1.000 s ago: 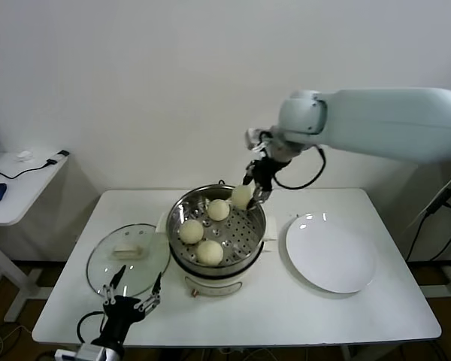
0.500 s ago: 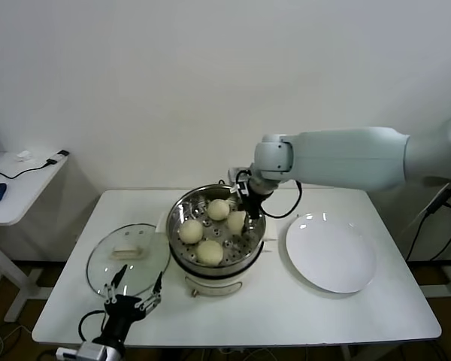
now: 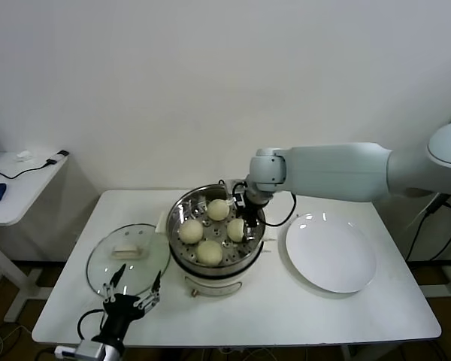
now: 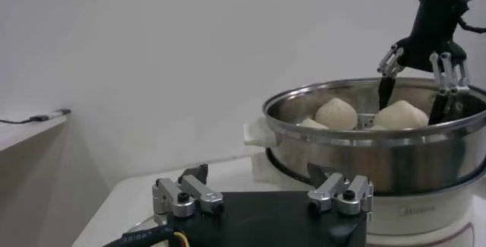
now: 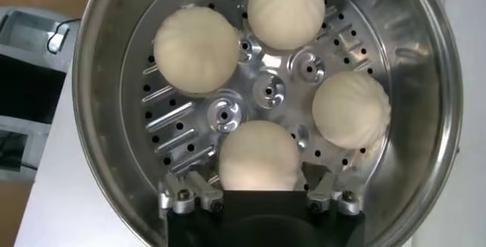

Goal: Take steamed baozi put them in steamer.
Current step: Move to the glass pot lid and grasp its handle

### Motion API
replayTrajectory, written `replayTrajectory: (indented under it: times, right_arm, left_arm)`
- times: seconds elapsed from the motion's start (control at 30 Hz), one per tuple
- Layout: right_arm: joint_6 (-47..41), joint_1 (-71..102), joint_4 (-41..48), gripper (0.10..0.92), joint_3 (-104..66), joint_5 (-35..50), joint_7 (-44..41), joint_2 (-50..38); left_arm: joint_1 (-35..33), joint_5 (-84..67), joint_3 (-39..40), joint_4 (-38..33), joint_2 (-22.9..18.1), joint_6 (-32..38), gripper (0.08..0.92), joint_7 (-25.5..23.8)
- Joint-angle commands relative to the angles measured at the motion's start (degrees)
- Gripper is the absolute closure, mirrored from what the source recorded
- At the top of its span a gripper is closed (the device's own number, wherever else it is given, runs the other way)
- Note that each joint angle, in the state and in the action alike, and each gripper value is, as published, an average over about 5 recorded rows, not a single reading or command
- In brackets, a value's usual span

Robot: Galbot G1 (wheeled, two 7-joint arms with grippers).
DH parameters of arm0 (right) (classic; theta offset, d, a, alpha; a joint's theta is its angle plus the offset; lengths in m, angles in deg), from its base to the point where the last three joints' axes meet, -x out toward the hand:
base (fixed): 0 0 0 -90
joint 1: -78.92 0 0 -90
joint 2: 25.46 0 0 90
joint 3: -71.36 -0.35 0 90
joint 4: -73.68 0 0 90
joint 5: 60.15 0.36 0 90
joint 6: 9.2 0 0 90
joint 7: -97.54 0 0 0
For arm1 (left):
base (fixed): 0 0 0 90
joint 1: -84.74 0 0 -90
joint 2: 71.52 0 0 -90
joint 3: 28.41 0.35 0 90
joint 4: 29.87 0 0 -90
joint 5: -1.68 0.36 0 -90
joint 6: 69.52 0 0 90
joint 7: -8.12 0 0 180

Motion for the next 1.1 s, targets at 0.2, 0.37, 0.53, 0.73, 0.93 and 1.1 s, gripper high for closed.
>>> replayTrajectory:
  times: [0.2,0.37,0.53,0.73,0.93,1.1]
  right_arm:
    - [5.87,-5.78,-1.63,0.203,-12.9,6.37,-3.37,-11.86]
    - [8.31,4.28,1.47,0.202,-30.78,8.98,17.41,-18.73]
    - [14.36,19.33,2.98,0.203,-48.69,1.74,31.88,-25.95]
    - [16.68,47.05,-5.59,0.203,-73.22,-6.88,44.83,-35.5]
    - [21.08,86.29,-13.44,0.203,-110.04,-17.58,43.8,-32.08]
    - [27.7,108.71,-16.31,0.203,-128.67,-22.56,41.68,-21.33]
  left_arm:
    - [0.23,-0.12,-0.59,-1.63,0.32,-1.45,0.177,0.96]
    - [0.78,-0.15,-0.65,-1.31,0.69,-0.88,0.177,1.13]
    - [2.41,-1.47,-0.74,-0.1,1.09,0.83,0.177,1.08]
    - [4.74,-2.64,-2.0,1.61,1.96,2.28,0.177,1.97]
    - [6.06,-2.89,-3.13,2.07,2.8,4.0,0.177,3.17]
    - [6.04,-2.05,-3.07,3.54,4.16,3.94,0.177,2.93]
